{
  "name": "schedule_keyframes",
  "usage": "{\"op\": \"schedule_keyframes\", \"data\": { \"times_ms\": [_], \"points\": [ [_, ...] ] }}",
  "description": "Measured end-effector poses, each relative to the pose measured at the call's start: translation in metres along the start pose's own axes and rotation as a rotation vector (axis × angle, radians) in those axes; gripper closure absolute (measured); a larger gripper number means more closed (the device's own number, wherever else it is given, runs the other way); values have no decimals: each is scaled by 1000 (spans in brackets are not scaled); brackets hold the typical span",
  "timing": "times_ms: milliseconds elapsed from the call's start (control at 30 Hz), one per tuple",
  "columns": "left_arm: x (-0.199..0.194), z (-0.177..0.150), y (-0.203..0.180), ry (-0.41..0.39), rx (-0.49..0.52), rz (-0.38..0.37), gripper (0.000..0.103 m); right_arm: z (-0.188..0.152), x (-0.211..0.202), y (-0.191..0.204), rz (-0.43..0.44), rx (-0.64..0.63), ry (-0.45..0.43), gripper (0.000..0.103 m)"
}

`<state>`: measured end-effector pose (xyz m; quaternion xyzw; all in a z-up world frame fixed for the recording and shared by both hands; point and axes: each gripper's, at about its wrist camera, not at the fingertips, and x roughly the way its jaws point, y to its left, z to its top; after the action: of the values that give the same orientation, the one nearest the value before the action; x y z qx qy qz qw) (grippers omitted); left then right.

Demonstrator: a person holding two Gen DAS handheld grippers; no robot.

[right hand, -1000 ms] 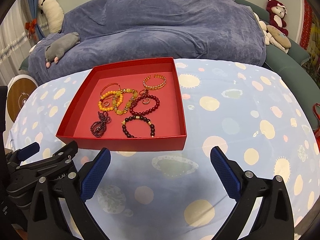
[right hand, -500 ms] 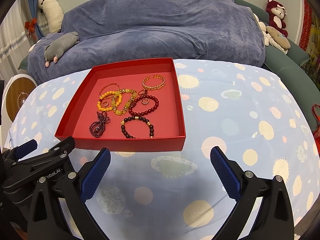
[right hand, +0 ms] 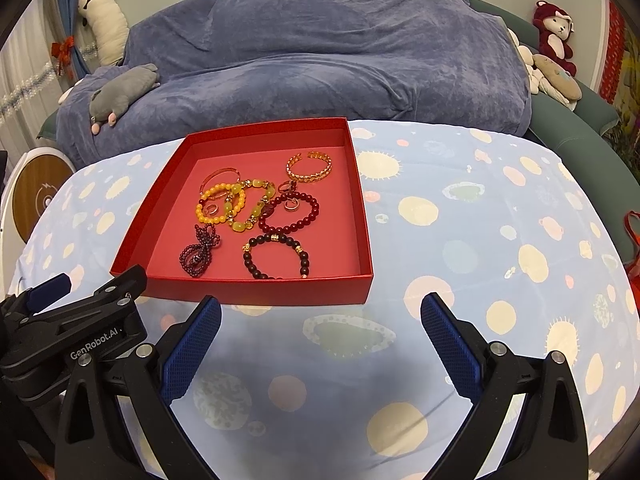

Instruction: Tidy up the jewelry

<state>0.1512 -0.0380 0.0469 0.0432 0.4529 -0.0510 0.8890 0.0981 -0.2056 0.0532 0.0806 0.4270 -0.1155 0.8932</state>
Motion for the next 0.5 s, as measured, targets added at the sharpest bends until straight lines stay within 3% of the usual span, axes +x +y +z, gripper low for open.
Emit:
{"op": "schedule_keyframes", "data": {
  "times_ms": [500],
  "points": [
    [1, 2, -2, -2, 6, 4, 7, 0, 1, 2, 2, 1, 4, 7]
  ]
}}
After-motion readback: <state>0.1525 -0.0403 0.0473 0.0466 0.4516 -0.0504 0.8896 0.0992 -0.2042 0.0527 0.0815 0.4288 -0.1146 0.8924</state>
